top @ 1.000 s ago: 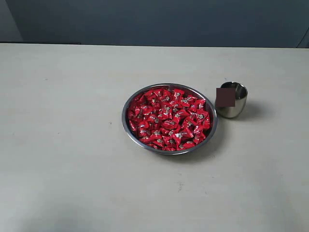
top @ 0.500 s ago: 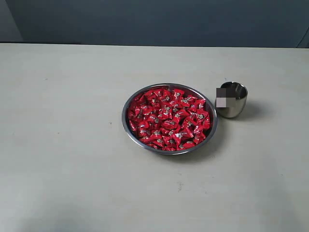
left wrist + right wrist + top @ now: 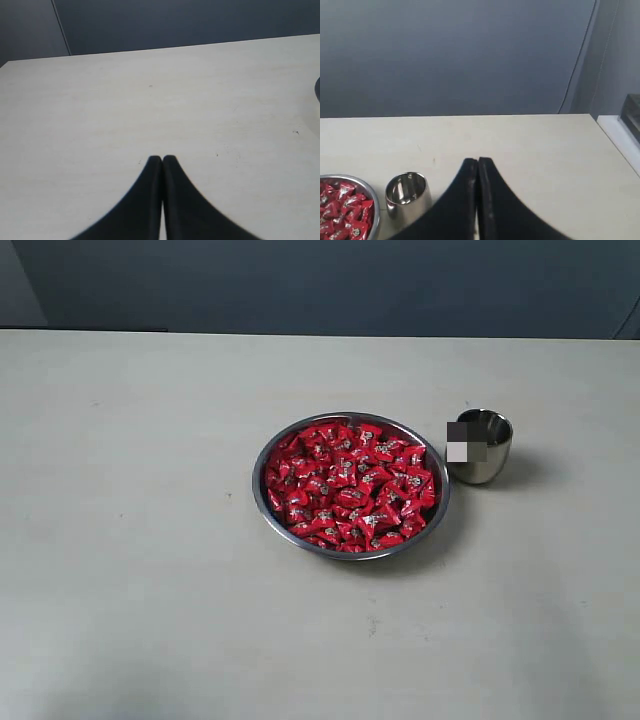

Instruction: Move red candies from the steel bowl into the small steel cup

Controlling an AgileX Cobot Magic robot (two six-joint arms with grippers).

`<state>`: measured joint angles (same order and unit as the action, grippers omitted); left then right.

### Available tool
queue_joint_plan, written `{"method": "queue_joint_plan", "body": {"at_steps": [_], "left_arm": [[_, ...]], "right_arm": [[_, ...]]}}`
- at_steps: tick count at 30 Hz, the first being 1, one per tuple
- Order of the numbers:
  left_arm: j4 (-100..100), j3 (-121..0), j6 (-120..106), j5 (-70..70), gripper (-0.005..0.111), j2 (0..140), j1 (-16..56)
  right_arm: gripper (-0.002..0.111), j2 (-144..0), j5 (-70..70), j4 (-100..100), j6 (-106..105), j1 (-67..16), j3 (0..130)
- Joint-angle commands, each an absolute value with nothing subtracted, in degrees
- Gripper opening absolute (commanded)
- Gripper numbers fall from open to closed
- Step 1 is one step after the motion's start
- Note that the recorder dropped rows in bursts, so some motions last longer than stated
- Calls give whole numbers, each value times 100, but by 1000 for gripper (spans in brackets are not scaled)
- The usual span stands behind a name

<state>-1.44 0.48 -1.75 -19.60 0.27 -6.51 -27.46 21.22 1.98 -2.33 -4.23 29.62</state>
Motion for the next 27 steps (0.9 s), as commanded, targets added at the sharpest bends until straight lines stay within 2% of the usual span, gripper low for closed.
{"method": "queue_joint_plan", "body": {"at_steps": [1,19,27], "left_arm": [[-155,0,-168,-1932,0,0,-620],[-155,0,-168,-1932,0,0,-620],[-155,0,-168,-1932,0,0,-620]], "right_arm": [[-1,-2761,2061,200,-236,-407,2998],[-1,-2804,2023,1638,-370,-407,3022],[-1,-4037,3134,2653,-1859,-506,3792]]}}
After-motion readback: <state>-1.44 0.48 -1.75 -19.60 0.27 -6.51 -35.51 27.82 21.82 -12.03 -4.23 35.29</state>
